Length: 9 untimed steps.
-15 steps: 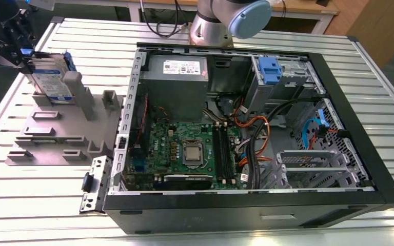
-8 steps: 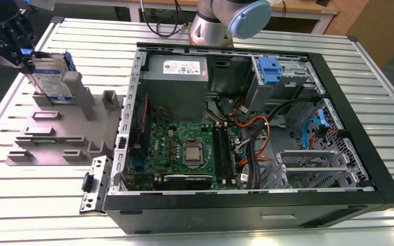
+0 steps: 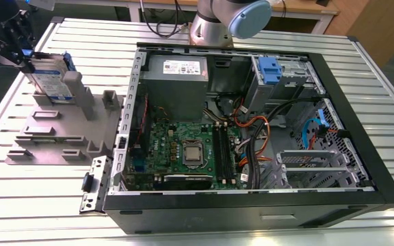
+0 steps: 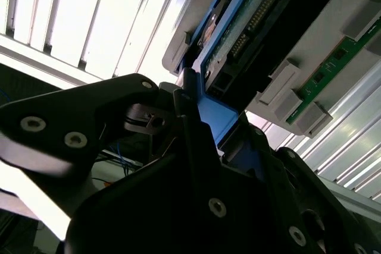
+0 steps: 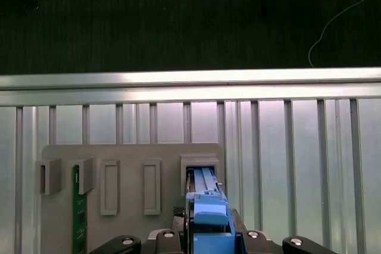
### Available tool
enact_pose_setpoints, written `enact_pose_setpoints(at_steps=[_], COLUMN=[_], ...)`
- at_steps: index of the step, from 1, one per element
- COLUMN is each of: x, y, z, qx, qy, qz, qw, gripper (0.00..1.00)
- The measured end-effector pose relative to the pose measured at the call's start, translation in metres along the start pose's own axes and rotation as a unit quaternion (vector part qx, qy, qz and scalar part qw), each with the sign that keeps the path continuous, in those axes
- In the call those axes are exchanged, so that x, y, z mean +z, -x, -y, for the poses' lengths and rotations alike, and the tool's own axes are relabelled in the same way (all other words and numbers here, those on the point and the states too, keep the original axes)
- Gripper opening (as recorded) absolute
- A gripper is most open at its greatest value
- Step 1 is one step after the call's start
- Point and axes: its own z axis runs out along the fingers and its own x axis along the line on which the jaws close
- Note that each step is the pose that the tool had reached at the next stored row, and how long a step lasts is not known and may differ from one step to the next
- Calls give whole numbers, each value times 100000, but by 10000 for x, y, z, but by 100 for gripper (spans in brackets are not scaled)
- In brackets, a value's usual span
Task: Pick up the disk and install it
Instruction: 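Pick up the disk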
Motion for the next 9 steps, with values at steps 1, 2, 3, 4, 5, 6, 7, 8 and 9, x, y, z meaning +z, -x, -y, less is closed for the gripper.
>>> enact_pose_setpoints(at_steps=[1,2,3,4,5,6,7,8,9], x=[0,0,0,0,0,0,-3,-10,-15], y=[0,0,1,2,2,2,3,3,3], z=[0,0,0,0,0,0,0,0,0], qx=[1,0,0,2,3,1,1,5,2], qy=[1,0,-1,-1,2,0,4,7,-3], qz=[1,0,2,-1,-1,0,-1,-1,4], qw=[100000,100000,100000,100000,100000,100000,100000,100000,100000], gripper=[37,37,37,37,37,37,37,37,37])
